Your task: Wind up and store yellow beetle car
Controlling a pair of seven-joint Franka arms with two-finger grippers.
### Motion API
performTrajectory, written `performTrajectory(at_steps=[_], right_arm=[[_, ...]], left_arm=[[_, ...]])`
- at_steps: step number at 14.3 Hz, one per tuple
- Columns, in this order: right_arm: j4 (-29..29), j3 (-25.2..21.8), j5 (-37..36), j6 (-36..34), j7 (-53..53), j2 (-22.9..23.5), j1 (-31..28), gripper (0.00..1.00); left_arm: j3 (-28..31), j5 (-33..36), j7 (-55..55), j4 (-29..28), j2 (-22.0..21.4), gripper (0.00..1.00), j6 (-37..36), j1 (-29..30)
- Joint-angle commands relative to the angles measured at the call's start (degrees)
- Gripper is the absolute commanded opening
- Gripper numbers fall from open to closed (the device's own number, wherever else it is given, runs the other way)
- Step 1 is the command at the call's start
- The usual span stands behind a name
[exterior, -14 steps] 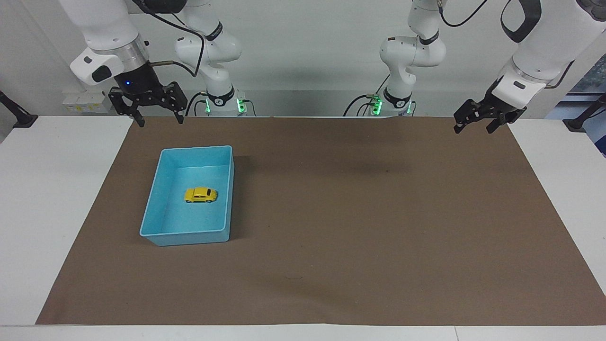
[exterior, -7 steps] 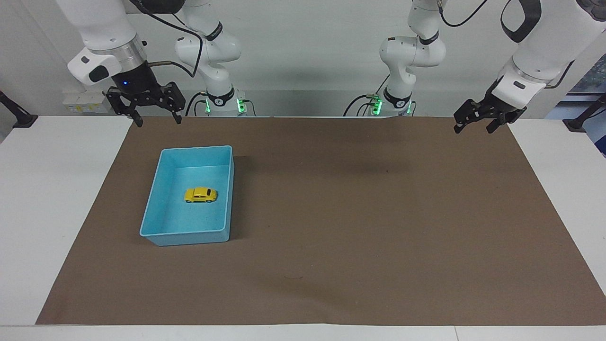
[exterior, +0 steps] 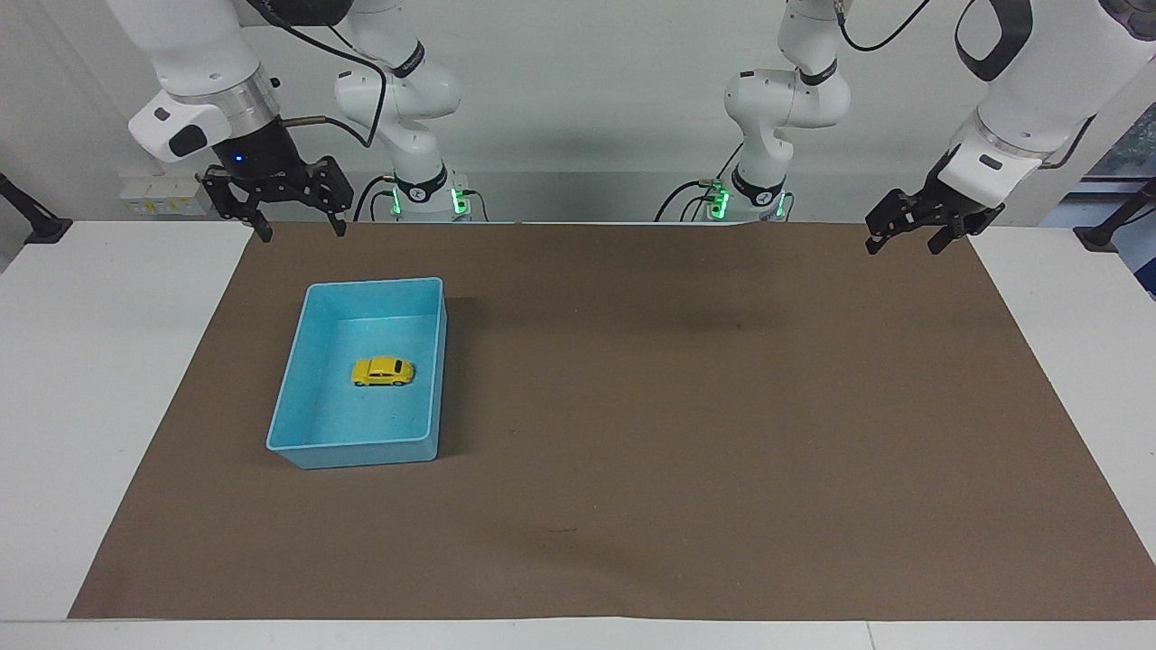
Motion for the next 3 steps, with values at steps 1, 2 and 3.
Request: performTrajectory(at_steps=[1, 2, 3], right_arm=[[-1.4, 0.1, 0.8, 1.3, 1.0, -0.9, -0.4, 1.0], [-1.4, 0.1, 0.8, 1.4, 1.0, -0.9, -0.4, 1.0], [-1.4, 0.1, 0.8, 1.5, 1.0, -0.9, -0.4, 1.0]], left_arm=[[-0.4, 0.3, -0.4, -1.2, -1.3, 1.0, -0.5, 0.5], [-0.4, 0.3, -0.4, -1.2, -1.3, 1.0, -0.5, 0.4], [-0.4, 0.3, -0.4, -1.2, -1.3, 1.0, -0.5, 0.4]])
